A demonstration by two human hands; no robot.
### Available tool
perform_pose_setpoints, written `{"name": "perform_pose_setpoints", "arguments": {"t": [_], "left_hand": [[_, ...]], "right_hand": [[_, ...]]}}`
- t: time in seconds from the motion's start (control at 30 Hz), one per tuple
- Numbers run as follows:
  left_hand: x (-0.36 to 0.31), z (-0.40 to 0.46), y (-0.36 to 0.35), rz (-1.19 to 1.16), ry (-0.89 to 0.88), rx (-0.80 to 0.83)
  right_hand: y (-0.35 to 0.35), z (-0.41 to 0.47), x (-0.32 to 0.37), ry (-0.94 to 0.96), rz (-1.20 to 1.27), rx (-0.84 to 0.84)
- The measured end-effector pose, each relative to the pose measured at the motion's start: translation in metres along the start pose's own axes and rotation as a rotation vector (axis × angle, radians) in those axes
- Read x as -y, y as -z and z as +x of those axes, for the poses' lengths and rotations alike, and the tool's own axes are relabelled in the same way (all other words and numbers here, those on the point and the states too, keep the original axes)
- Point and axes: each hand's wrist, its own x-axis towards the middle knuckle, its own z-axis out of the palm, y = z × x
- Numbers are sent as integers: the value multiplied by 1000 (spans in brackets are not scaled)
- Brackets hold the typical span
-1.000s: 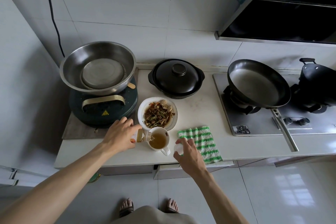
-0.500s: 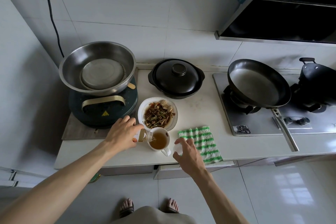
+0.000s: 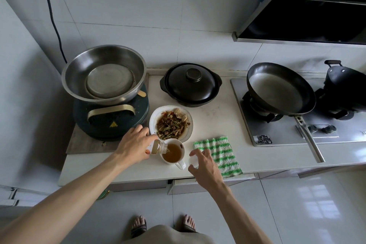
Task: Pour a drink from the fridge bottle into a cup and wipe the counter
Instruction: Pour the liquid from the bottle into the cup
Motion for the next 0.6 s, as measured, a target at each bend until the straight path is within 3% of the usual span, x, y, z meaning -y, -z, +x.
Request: {"name": "perform_pose_setpoints", "arguments": {"t": [0.33, 0.6], "left_hand": [[-2, -11, -19, -48, 41, -15], [-3, -24, -42, -307, 178, 18]], "right_hand": [[-4, -1, 1, 0, -3, 27], [-2, -2, 7, 6, -24, 33]]}}
